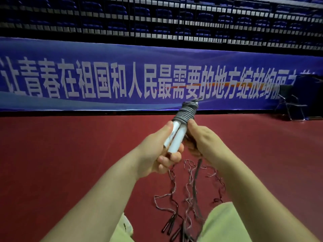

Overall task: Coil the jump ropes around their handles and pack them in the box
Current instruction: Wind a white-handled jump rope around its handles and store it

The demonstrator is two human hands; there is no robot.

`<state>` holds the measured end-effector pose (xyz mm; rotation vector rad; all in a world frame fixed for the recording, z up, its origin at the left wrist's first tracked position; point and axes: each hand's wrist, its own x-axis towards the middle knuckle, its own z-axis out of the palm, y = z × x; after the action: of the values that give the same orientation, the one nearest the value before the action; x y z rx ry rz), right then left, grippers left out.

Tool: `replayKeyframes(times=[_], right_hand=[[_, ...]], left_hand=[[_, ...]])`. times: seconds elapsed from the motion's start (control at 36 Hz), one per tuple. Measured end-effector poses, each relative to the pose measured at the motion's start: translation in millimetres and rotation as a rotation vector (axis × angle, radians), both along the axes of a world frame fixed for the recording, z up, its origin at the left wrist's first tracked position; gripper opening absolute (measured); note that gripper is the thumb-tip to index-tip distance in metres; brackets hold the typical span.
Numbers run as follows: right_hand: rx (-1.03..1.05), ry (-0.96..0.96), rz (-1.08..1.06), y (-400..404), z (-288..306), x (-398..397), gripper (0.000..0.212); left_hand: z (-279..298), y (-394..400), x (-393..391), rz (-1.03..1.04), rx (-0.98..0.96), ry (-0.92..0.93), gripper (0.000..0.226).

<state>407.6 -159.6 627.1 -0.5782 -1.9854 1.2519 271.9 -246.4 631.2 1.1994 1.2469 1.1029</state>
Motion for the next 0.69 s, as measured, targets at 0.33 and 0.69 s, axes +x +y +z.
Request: replayKeyframes(times=[0.33, 0.69], right_hand=[[-0.224, -0.068, -0.097, -2, -23, -10, 0.074], [-0.124, -0.131, -0.132, -20, -26, 14, 0.061]], left_hand=[[-8, -7, 0, 0.293, 0.189, 0.591, 0.058], [-31, -7, -7, 0.458, 0.238, 0.687, 0.062]])
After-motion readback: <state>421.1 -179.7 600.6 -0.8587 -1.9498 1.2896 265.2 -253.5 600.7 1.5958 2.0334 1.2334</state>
